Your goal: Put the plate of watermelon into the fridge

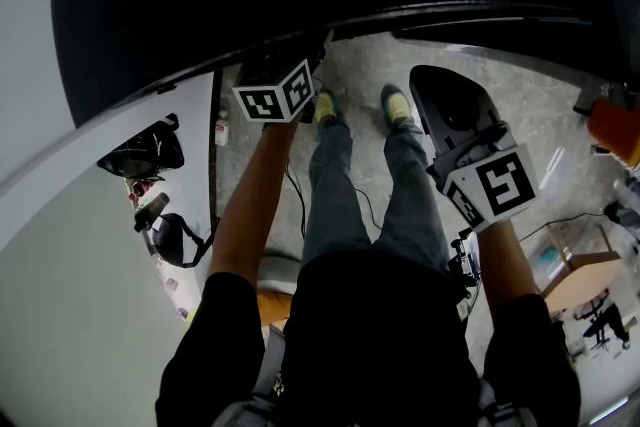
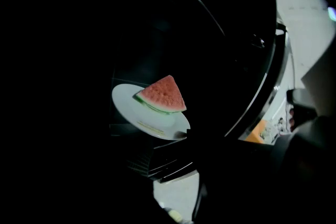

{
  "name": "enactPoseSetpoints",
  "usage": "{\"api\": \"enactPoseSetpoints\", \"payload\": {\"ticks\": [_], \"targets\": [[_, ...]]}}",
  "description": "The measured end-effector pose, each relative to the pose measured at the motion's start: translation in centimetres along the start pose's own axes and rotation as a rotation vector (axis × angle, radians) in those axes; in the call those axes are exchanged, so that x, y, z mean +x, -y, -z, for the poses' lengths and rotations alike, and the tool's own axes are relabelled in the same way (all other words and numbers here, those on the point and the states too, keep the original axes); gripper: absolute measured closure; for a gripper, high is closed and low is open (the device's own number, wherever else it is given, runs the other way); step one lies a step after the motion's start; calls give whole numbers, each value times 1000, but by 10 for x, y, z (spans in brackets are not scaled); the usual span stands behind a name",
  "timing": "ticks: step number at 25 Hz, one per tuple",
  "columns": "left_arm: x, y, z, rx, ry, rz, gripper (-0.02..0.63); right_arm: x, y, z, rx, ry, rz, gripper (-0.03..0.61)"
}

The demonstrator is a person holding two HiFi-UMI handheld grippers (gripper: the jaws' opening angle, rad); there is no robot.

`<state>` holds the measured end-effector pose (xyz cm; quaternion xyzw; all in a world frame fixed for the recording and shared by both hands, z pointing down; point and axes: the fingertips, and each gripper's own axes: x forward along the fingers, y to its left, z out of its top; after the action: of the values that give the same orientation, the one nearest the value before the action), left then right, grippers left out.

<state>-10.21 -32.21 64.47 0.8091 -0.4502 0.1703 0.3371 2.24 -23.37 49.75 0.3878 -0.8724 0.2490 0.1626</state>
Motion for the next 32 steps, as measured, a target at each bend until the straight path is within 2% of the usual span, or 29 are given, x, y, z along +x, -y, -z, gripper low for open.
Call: {"api": "enactPoseSetpoints", "payload": {"ticks": [2, 4, 8, 10, 12, 14, 19, 22, 26, 30, 32], "targets": [[2, -5, -5, -94, 7, -17, 434, -1, 1, 1, 5, 0, 5, 569], [4, -4, -5, -147, -7, -13, 462, -2, 1, 2, 10, 0, 9, 569], [6, 1, -3, -225, -18, -1, 460, -3, 2, 0, 3, 11, 13, 569], [5, 4, -3, -203, -14, 9, 437, -5, 2, -2, 3, 15, 14, 569], [3, 8, -1, -174, -20, 19, 377, -6, 2, -3, -1, 15, 13, 569], [1, 11, 1, -152, -39, 22, 348, -8, 2, -6, -5, 21, 14, 569], [-2, 17, 18, -189, -151, 26, 334, -16, 1, -15, -14, 28, 17, 569], [-14, 16, 18, -182, -159, 4, 334, -23, -2, -24, -25, 40, 21, 569], [-24, 19, 18, -199, -165, 15, 336, -33, 1, -41, -54, 56, 59, 569], [-54, 44, 3, -122, -122, 15, 337, -62, 6, -68, -101, 87, 83, 569], [-75, 65, -11, -48, -71, 20, 374, -81, 9, -81, -126, 99, 97, 569]]}}
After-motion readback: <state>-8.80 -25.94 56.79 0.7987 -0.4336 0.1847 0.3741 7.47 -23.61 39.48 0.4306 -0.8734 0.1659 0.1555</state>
